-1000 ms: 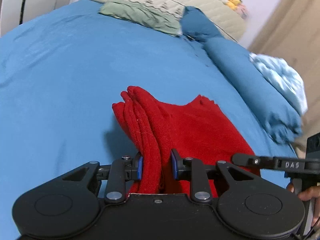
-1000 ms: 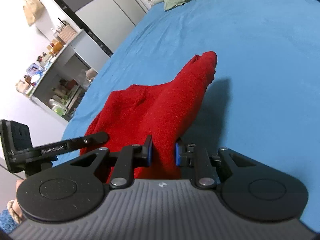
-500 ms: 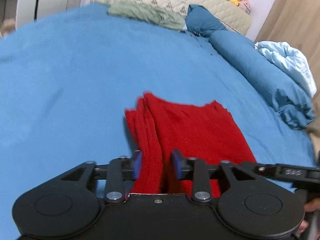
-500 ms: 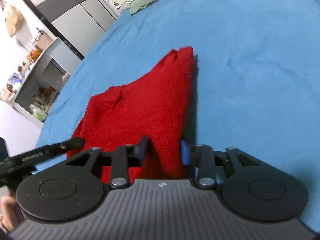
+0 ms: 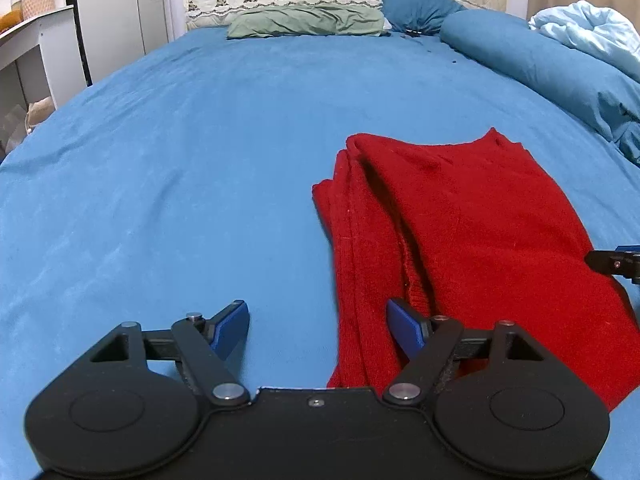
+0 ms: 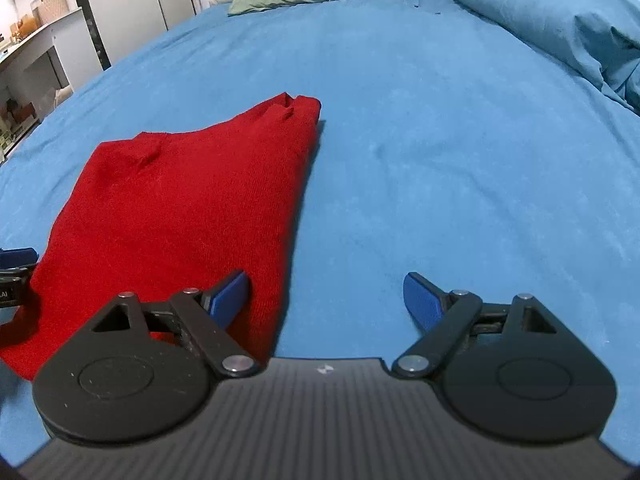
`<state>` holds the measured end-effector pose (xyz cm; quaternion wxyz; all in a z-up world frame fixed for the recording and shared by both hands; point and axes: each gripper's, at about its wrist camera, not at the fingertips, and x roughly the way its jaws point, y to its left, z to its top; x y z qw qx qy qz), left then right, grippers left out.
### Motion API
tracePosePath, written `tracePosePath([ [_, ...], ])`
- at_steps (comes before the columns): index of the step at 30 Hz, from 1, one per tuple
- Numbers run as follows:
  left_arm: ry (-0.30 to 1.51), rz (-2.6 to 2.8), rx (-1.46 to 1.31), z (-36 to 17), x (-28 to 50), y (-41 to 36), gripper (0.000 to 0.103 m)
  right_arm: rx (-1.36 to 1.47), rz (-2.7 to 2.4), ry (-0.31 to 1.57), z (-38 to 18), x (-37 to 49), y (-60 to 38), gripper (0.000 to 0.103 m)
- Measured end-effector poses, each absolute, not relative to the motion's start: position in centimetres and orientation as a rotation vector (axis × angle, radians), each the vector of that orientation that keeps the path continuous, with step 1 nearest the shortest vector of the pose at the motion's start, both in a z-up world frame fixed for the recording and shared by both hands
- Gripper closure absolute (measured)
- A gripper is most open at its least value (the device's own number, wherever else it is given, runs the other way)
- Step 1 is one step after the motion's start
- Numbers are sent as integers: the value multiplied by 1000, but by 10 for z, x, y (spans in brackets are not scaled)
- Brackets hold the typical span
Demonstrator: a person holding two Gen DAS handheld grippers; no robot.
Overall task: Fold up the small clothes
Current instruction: 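Release both grippers and pull the tools back from the folded sweater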
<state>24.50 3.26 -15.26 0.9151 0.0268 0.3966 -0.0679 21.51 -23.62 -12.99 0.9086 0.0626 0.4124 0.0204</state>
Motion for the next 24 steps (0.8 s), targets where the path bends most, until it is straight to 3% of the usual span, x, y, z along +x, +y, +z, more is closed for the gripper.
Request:
tracePosePath([
  [7,768,-119,75,-105,222,29,20,130,65,784,-88,189,-233,3],
  [9,749,-104,64,-80,209,28,9,143,75,754,-59,172,-232,3],
  [12,707,-85,59,-38,178,24,0,168,83,734,-17,144,-231,0],
  [18,675,-32,86,21,113,19,0,126,37,729,51,76,-216,0],
  [24,728,-27,110,31,61,14,0,116,14,771,72,14,-202,0],
])
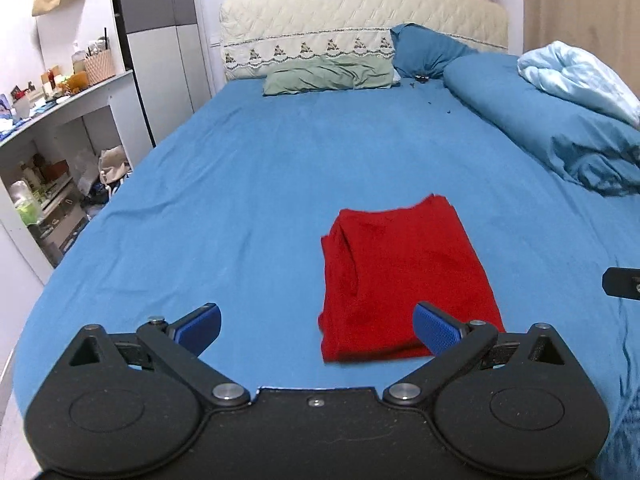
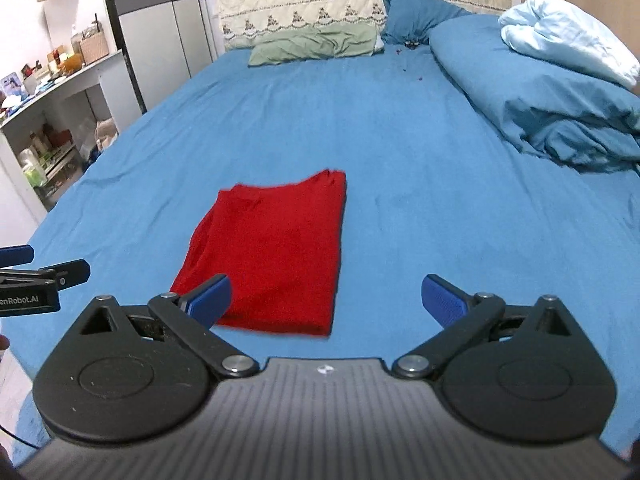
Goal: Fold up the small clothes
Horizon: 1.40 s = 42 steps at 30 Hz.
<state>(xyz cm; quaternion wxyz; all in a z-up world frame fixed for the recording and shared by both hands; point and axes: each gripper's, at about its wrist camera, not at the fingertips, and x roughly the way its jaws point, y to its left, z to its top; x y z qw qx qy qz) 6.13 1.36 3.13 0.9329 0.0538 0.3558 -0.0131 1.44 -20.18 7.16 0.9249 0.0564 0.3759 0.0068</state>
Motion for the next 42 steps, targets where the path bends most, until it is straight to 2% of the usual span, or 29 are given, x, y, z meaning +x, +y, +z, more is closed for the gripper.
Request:
tracePosePath([
  [6,763,-53,81,19,26,13,0,131,-14,823,59,-31,-198,0],
  [15,775,-47,116,1,-4,3,0,116,-30,879,31,-57,-196,0],
  [42,716,-59,85,10,-15,7,0,69,-57,857,41,-68,-198,0],
])
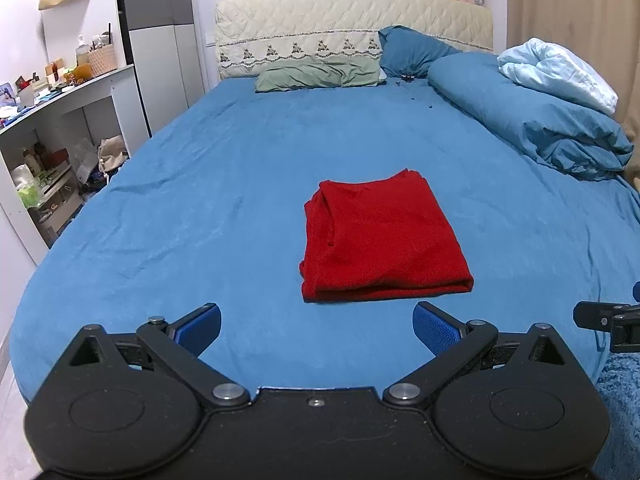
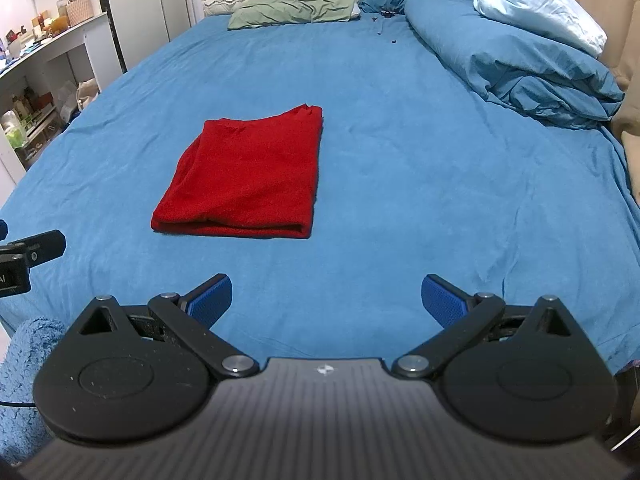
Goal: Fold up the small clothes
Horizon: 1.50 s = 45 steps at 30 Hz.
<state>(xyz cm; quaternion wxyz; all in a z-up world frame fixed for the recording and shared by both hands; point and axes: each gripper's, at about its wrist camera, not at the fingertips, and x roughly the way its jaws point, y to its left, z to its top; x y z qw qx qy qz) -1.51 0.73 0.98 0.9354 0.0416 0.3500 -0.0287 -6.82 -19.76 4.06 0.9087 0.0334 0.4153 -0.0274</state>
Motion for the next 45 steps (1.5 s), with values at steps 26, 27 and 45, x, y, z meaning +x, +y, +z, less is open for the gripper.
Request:
tracePosePath([
  [26,682,-42,85,15,-19,3,0,66,-58,859,40,-68,-197,0],
  [27,681,-42,85,15,-19,3,0,65,-58,859,40,-68,-197,0],
  [45,649,-22,111,18,-22,1,0,63,-63,852,39,-69,-197,0],
])
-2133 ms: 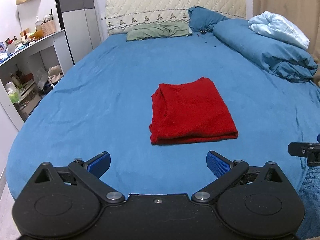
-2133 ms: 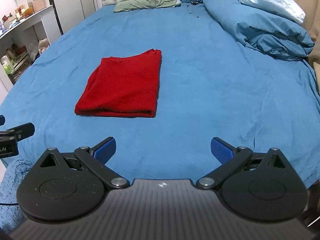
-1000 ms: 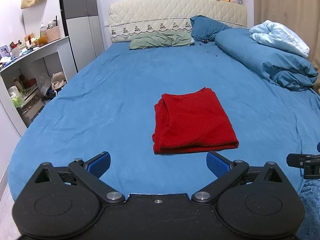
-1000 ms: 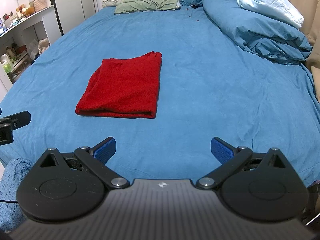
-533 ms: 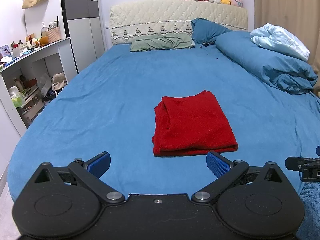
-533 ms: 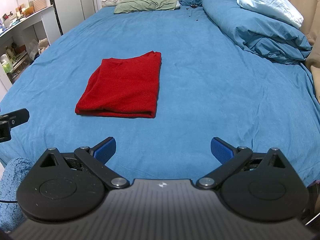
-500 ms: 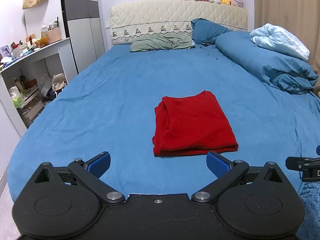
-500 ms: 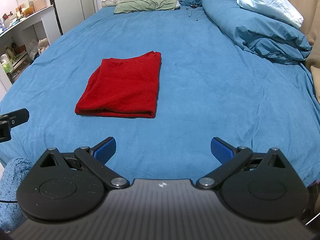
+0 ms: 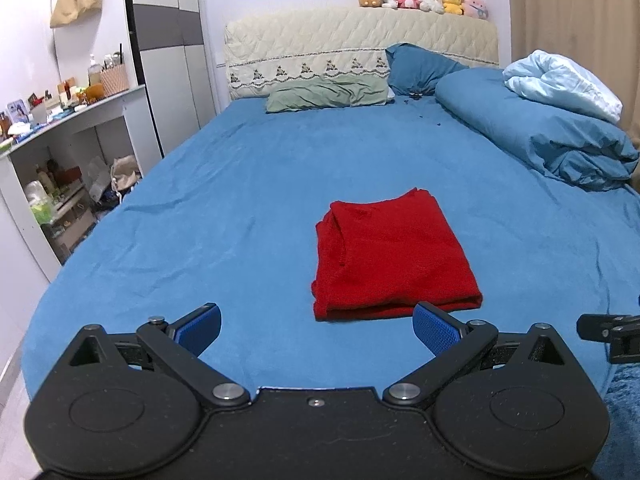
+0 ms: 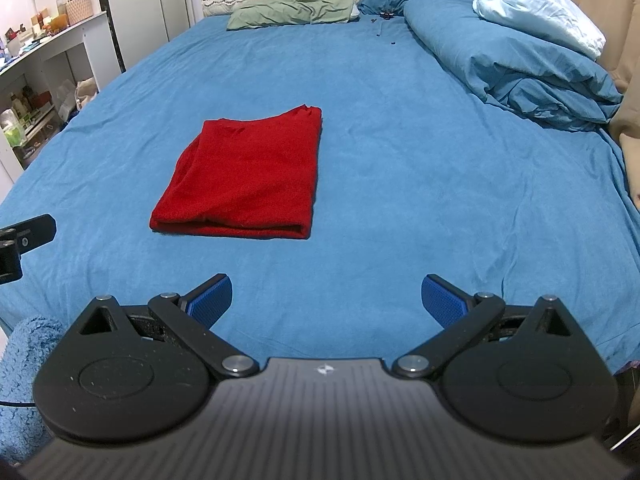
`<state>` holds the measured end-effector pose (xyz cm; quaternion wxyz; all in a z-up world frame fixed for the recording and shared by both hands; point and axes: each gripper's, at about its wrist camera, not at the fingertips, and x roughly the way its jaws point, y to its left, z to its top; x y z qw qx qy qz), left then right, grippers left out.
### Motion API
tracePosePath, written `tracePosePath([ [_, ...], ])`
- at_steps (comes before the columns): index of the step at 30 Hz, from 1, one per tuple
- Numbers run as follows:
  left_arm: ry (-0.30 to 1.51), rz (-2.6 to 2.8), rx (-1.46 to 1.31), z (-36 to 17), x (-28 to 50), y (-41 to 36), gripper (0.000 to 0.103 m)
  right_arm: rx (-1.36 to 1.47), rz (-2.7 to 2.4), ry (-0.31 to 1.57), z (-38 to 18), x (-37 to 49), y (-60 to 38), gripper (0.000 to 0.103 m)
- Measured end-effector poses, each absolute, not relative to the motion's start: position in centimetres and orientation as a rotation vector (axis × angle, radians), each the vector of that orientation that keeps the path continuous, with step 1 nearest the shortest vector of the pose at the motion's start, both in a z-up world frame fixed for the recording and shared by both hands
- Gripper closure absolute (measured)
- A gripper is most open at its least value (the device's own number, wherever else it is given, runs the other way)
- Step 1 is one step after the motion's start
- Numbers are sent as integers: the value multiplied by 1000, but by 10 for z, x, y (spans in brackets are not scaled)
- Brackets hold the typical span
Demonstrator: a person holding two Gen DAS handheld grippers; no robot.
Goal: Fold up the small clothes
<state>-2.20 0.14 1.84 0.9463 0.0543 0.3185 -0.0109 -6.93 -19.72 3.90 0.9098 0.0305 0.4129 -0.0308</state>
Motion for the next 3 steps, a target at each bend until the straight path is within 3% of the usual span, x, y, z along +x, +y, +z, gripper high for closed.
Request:
tracePosePath([
  [3,643,-20,115,18,-23,-1,0,64,-66,851,39,-70,-196,0],
])
